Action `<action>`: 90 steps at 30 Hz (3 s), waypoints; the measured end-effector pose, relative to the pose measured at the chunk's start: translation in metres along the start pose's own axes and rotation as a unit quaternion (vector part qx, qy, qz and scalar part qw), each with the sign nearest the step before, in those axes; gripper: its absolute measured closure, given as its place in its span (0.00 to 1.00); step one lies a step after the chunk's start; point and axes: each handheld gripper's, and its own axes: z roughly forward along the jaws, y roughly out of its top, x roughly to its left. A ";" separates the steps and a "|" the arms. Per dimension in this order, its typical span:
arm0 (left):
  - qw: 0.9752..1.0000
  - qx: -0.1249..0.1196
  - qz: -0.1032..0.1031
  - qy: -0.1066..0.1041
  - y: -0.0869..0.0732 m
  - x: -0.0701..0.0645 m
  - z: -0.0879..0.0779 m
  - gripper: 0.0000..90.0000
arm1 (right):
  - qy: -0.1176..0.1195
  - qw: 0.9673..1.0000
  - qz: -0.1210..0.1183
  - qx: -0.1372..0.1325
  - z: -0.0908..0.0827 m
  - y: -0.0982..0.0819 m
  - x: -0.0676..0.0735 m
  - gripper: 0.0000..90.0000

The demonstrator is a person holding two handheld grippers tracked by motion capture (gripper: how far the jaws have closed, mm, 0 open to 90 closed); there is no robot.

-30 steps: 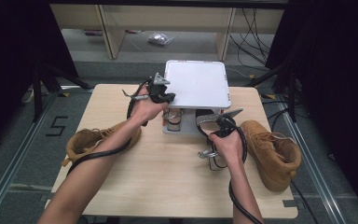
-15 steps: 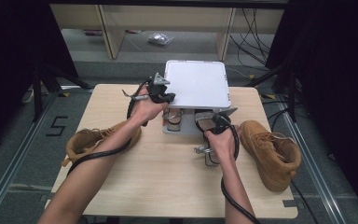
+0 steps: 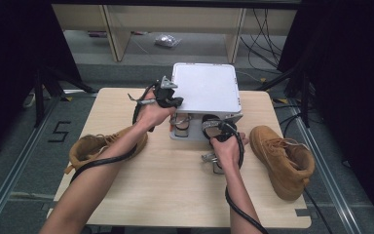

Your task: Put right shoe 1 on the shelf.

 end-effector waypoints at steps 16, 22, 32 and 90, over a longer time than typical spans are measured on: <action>1.000 0.000 0.001 0.000 0.000 0.000 0.000 1.00 | 0.016 0.998 -0.015 -0.059 -0.021 -0.010 0.004 0.38; 1.000 0.000 0.003 0.001 0.000 0.000 0.000 1.00 | 0.034 0.994 -0.053 -0.085 -0.051 -0.017 -0.011 0.45; 1.000 0.001 0.001 0.002 0.000 0.000 0.000 1.00 | 0.054 0.993 -0.075 -0.067 -0.082 -0.051 -0.033 0.88; 1.000 0.001 0.001 0.003 0.000 0.000 -0.001 1.00 | 0.087 0.988 -0.113 -0.064 -0.041 -0.073 -0.014 1.00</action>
